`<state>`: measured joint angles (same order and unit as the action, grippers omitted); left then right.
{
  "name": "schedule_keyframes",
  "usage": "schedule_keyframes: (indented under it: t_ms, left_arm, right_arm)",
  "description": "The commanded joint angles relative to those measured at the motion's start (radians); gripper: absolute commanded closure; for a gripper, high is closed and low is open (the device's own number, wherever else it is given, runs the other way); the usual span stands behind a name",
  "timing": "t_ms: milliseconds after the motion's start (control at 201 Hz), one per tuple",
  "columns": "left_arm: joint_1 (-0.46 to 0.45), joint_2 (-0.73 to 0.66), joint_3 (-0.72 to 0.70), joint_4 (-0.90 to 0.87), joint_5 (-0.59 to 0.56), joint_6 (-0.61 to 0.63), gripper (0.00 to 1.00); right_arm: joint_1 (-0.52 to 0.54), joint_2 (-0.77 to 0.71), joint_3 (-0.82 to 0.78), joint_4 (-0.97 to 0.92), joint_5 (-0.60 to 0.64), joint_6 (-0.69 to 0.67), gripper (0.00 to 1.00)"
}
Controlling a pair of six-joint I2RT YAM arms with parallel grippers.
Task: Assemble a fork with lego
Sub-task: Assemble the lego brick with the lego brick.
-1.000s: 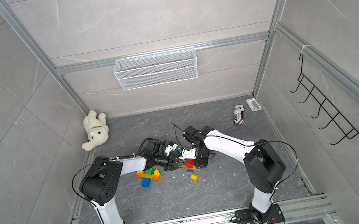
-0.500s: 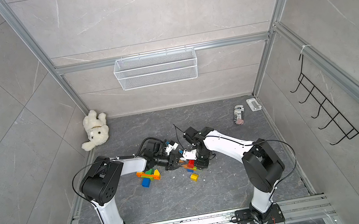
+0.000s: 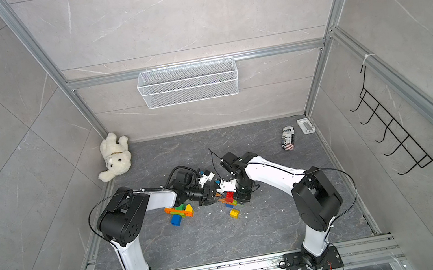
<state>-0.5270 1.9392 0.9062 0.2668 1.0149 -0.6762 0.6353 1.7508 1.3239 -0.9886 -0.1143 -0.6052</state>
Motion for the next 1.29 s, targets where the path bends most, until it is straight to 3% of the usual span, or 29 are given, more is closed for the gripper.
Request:
schedule_keyframes:
  t_ms: [0, 363, 692, 1289]
  left_arm:
    - [0.012, 0.078, -0.066, -0.195, -0.151, 0.026, 0.68]
    - [-0.011, 0.079, -0.057, -0.19, -0.141, 0.017, 0.65]
    - [-0.009, 0.029, -0.051, -0.195, -0.151, 0.004, 0.59]
    - [-0.011, -0.048, -0.01, -0.216, -0.154, -0.006, 0.57]
  right_arm:
    - [-0.005, 0.049, -0.002, -0.014, 0.038, 0.03, 0.79]
    - [-0.016, 0.049, 0.008, -0.023, 0.094, 0.002, 0.79]
    - [-0.016, 0.062, -0.002, -0.007, 0.039, 0.02, 0.78]
    - [-0.016, 0.004, 0.002, -0.004, 0.001, 0.033, 0.62]
